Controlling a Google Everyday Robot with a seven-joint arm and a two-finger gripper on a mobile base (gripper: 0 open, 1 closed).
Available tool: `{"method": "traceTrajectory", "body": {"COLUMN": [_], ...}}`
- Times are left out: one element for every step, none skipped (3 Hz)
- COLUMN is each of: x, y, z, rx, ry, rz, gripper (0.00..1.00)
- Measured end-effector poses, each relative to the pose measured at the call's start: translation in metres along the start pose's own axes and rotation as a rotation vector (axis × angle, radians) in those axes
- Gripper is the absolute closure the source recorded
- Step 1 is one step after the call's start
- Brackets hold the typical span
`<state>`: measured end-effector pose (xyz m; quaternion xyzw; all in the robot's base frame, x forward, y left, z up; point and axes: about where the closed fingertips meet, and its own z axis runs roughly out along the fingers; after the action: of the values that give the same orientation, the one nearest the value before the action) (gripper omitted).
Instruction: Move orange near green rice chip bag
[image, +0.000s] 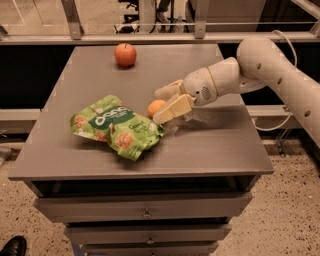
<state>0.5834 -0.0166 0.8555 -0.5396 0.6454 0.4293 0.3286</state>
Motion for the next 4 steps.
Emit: {"method": "traceTrajectory", "body": {"x": [0.001,0.0,-0.001,-0.006], "y": [0.0,-0.007,-0.023,-0.041], "z": [0.0,-0.016,-0.059,-0.127], "rx": [0.0,0.056,0.184,0.371], "ry": [0.001,0.006,0.01,0.013], "rz": [0.001,-0.019,-0.065,-0.135], "gripper": [0.0,0.0,0.0,0.0]}}
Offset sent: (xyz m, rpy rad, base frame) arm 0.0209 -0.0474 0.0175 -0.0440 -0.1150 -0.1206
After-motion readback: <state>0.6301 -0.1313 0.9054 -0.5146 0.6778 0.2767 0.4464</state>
